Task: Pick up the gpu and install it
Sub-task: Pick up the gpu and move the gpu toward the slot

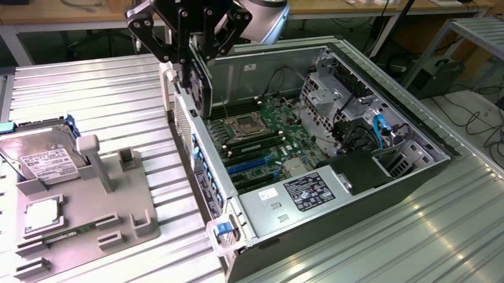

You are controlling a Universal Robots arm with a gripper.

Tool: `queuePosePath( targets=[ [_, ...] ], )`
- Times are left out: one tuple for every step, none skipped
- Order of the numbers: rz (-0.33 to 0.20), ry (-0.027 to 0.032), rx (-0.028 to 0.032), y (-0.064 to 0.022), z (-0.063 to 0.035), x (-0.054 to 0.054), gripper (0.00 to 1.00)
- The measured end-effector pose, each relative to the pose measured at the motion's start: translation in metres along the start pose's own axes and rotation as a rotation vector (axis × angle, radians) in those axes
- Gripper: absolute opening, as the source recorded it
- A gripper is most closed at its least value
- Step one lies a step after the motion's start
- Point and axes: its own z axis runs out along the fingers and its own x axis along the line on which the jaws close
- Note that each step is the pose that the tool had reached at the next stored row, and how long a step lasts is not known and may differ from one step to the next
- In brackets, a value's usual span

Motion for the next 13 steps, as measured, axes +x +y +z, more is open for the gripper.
queuePosePath(
  targets=[
    [0.000,0.0000,0.0000,0.0000,0.0000,-0.001,0.28],
    [0.000,0.0000,0.0000,0.0000,0.0000,-0.002,0.28],
    [0.000,0.0000,0.0000,-0.0001,0.0000,-0.004,0.28],
    [0.000,0.0000,0.0000,-0.0001,0.0000,-0.005,0.28],
    [0.000,0.0000,0.0000,-0.0001,0.0000,-0.006,0.28],
    [0.000,0.0000,0.0000,-0.0001,0.0000,-0.007,0.28],
    [0.000,0.0000,0.0000,-0.0002,0.0000,-0.008,0.28],
    [0.000,0.0000,0.0000,-0.0002,0.0000,-0.009,0.28],
    [0.000,0.0000,0.0000,-0.0002,0.0000,-0.009,0.28],
    [0.000,0.0000,0.0000,-0.0002,0.0001,-0.010,0.28],
    [0.000,0.0000,0.0000,-0.0002,0.0001,-0.011,0.28],
    [0.000,0.0000,0.0000,-0.0003,0.0001,-0.012,0.28],
    [0.000,0.0000,0.0000,-0.0003,0.0001,-0.013,0.28]
  ],
)
